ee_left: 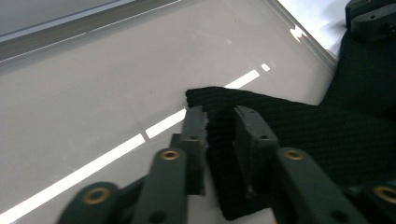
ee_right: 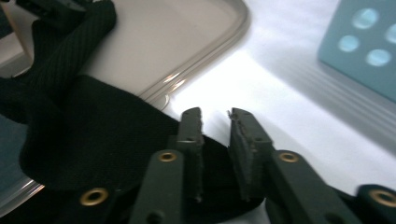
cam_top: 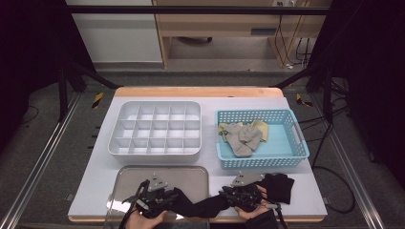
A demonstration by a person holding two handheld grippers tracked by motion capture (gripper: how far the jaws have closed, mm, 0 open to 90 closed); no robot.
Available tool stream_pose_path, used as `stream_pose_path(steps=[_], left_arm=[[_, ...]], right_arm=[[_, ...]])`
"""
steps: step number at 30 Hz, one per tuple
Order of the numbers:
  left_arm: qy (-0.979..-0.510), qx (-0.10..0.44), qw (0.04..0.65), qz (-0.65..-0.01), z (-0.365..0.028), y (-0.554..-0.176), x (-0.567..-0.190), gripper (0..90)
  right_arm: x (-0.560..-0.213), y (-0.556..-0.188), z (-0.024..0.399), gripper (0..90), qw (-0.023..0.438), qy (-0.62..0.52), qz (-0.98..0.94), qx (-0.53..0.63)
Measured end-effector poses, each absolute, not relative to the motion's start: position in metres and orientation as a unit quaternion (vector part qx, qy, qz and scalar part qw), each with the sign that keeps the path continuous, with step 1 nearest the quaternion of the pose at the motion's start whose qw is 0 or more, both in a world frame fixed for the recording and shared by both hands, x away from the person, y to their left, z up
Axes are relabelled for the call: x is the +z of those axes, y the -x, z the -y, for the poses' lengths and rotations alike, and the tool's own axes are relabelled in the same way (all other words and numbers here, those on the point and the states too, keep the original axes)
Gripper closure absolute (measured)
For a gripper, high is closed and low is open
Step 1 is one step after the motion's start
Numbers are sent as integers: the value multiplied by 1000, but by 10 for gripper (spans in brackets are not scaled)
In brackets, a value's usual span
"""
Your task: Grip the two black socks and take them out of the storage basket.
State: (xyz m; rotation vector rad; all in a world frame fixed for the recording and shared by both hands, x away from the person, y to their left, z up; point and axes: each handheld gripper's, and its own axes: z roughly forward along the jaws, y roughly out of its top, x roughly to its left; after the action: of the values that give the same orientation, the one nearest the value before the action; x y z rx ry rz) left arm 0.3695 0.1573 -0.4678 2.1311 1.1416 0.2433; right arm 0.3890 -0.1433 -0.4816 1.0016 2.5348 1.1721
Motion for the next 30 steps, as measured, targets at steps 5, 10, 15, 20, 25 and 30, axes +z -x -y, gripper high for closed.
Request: stream_pose_path(steps=[5, 10, 15, 20, 25, 30], left_arm=[[-822, 83, 363, -430, -156, -369, -468, 843], [-800, 112, 417, -416, -162, -373, -450, 853], [-783, 144, 443, -413, -165, -387, -442, 851], [-797, 131, 408, -426, -167, -388, -454, 848], [-803, 117, 389, -437, -173, -388, -462, 840], [-802, 113, 390, -439, -178, -384, -464, 807]], right_arm=[[-477, -388, 144, 899, 77, -330, -859, 384], [-463, -390, 155, 900, 108, -343, -837, 412], [-448, -393, 166, 896, 191, -360, -790, 459], [-457, -391, 164, 890, 177, -359, -809, 431], [-468, -387, 166, 847, 148, -366, -825, 404], [-462, -389, 176, 775, 168, -391, -798, 427]])
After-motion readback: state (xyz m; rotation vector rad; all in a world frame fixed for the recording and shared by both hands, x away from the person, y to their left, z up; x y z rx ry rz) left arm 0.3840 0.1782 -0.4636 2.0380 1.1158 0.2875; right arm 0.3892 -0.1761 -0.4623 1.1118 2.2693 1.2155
